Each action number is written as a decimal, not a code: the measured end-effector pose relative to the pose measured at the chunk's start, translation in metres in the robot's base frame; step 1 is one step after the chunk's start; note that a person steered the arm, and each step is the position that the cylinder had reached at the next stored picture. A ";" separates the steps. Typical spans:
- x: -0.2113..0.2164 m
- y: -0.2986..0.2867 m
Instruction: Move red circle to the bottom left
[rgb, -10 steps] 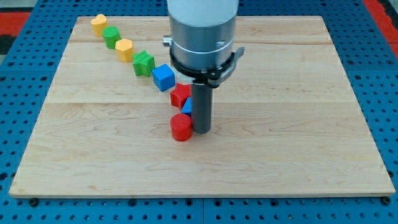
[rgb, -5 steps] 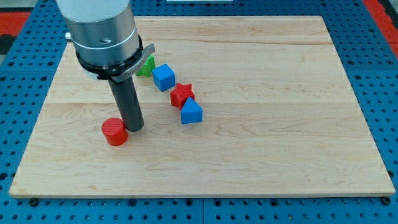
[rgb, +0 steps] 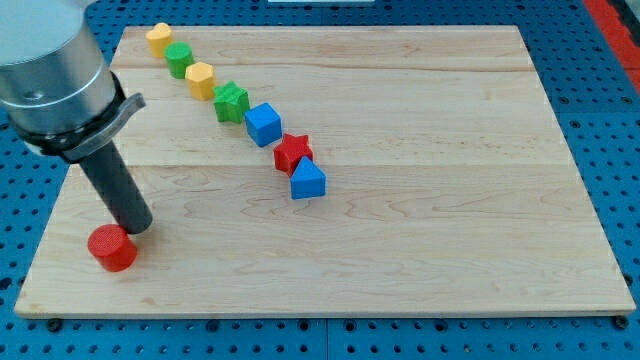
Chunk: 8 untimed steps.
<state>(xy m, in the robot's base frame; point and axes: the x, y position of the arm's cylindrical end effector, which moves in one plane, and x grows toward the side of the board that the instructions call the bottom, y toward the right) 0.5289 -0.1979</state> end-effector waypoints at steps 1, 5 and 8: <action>0.010 -0.012; 0.071 0.041; 0.071 -0.024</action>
